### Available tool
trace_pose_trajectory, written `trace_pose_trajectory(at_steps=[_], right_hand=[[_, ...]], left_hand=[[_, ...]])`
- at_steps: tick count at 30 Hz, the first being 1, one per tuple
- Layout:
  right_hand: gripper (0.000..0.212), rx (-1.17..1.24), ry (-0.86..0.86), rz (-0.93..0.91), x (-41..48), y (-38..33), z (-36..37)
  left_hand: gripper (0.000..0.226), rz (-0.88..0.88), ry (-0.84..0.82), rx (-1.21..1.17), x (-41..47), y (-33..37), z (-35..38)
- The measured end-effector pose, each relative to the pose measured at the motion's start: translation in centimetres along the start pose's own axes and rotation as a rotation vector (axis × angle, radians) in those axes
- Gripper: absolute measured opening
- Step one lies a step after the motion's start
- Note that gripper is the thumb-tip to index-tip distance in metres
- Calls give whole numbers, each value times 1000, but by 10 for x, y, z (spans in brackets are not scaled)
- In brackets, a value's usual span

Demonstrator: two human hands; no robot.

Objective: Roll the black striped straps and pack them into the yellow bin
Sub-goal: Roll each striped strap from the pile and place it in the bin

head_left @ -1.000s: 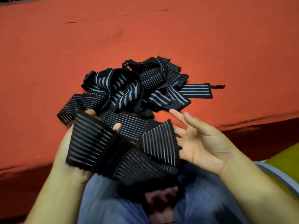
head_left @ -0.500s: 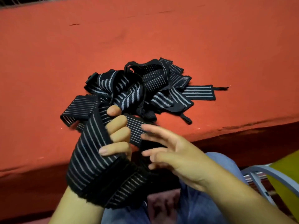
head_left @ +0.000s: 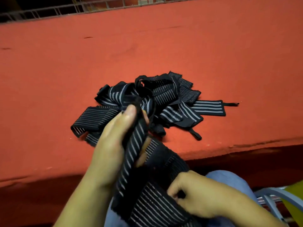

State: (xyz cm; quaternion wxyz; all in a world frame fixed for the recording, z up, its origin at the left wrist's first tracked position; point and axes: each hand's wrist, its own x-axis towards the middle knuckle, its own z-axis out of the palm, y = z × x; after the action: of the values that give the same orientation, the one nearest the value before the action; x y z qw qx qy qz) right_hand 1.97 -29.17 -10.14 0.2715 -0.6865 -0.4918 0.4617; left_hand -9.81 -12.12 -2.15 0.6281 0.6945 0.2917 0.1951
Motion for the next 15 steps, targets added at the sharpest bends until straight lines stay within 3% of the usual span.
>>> trace_pose_trajectory(at_steps=[2, 4, 6, 8, 11, 15], right_hand=[[35, 185, 74, 55, 0, -4, -6], [43, 601, 271, 61, 3, 0, -14], [39, 1053, 434, 43, 6, 1, -23], [37, 1277, 545, -22, 5, -3, -31], [27, 1403, 559, -143, 6, -14, -31], [32, 1265, 561, -224, 8, -19, -22]], left_hand=[[30, 219, -84, 256, -11, 3, 7], [28, 418, -249, 546, -20, -12, 10], [32, 425, -266, 695, -18, -28, 17], [43, 392, -246, 721, -19, -34, 31], [53, 348, -162, 697, -20, -41, 42], [36, 311, -10, 687, -17, -39, 54]])
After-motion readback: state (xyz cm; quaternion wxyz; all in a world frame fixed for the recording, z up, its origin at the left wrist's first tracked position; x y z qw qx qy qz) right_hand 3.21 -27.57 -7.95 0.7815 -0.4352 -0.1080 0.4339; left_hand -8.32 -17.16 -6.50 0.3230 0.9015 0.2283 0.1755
